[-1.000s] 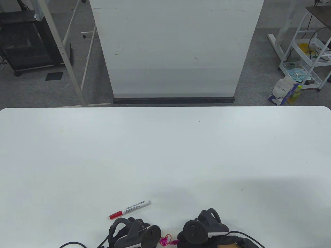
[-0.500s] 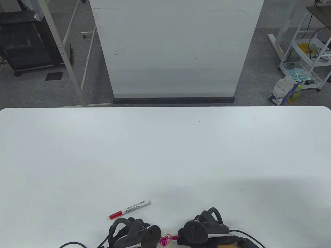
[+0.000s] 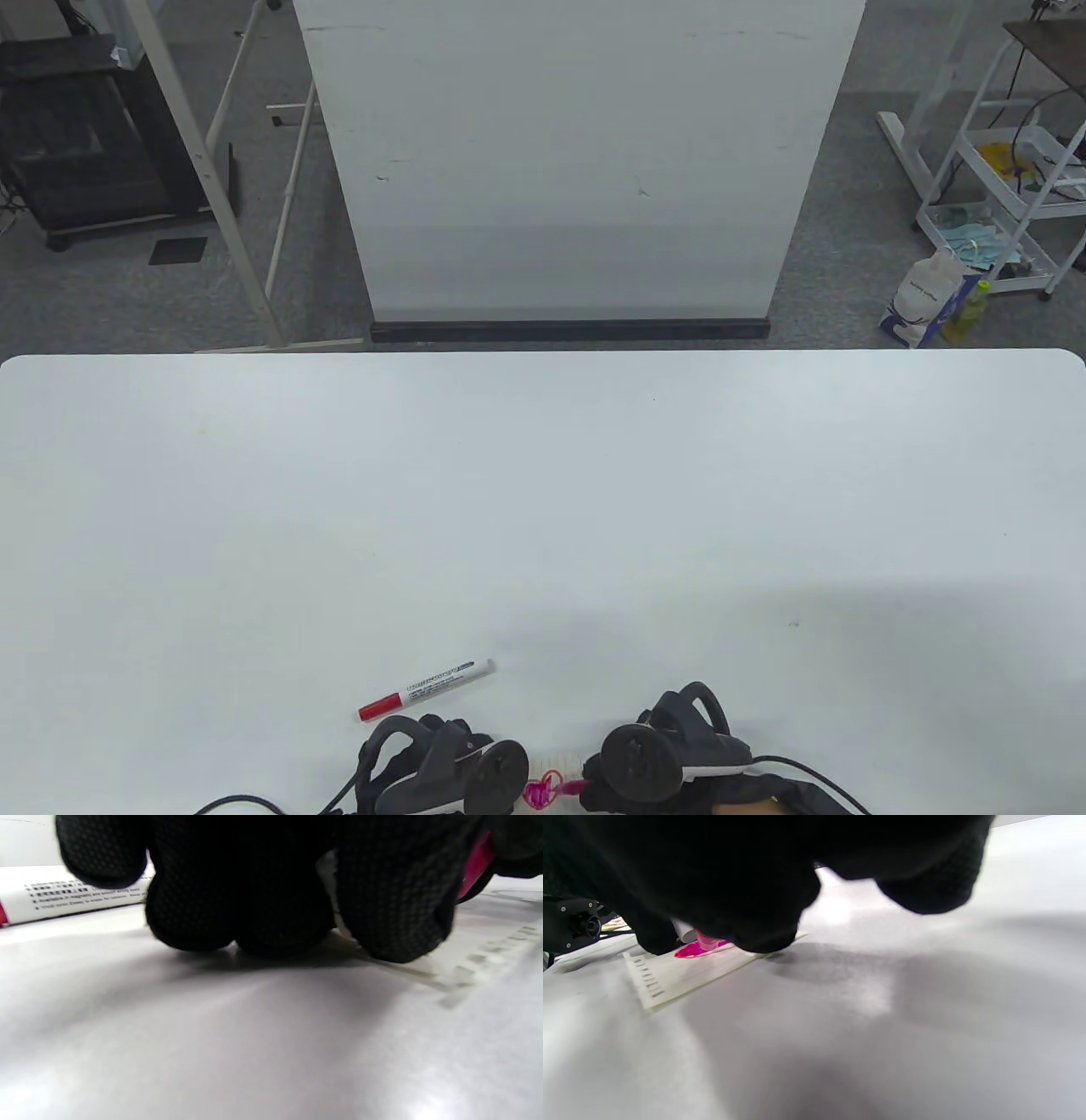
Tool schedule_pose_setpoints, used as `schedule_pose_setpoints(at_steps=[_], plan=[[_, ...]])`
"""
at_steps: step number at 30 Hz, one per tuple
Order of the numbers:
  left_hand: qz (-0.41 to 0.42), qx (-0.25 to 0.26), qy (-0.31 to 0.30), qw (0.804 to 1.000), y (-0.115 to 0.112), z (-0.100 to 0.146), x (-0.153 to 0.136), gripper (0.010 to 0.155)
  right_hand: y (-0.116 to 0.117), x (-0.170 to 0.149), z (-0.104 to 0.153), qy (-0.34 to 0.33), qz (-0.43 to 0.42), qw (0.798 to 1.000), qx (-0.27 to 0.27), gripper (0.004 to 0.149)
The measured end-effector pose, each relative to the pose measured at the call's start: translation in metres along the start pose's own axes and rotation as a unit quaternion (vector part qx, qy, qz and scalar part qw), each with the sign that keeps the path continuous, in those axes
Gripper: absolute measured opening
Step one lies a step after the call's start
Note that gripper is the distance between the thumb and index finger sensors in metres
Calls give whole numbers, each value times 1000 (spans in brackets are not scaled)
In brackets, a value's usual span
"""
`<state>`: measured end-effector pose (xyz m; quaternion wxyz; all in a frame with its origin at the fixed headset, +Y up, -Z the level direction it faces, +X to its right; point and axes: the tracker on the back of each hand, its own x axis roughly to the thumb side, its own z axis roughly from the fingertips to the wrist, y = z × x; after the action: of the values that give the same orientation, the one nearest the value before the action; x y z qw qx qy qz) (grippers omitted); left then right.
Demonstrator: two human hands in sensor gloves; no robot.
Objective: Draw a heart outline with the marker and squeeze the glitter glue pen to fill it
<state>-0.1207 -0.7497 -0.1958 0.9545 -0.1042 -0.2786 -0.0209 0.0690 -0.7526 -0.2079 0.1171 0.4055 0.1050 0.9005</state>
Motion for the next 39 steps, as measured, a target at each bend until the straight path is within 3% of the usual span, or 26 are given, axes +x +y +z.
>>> schedule_pose_setpoints(at_steps=[3,8,12,17,22,28,39], plan=[[0,0,0,1000,0,0,0,47,-3,1,-1,15,48,998,-30,50],[0,0,0,1000,0,0,0,47,-2,3,0,4,18,1000,-5,50],[0,0,0,1000,0,0,0,47,-4,3,0,12,50,998,-21,50],[-1,0,0,1000,0,0,0,47,-1,0,1,-12,-7,1000,28,50],[0,0,0,1000,0,0,1,46,-5,0,1,9,48,999,-15,50],[0,0,0,1000,0,0,1,47,-2,1,1,-7,12,1000,11,50],[-1,0,0,1000,0,1,1,46,-5,4,2,2,52,998,-21,49]])
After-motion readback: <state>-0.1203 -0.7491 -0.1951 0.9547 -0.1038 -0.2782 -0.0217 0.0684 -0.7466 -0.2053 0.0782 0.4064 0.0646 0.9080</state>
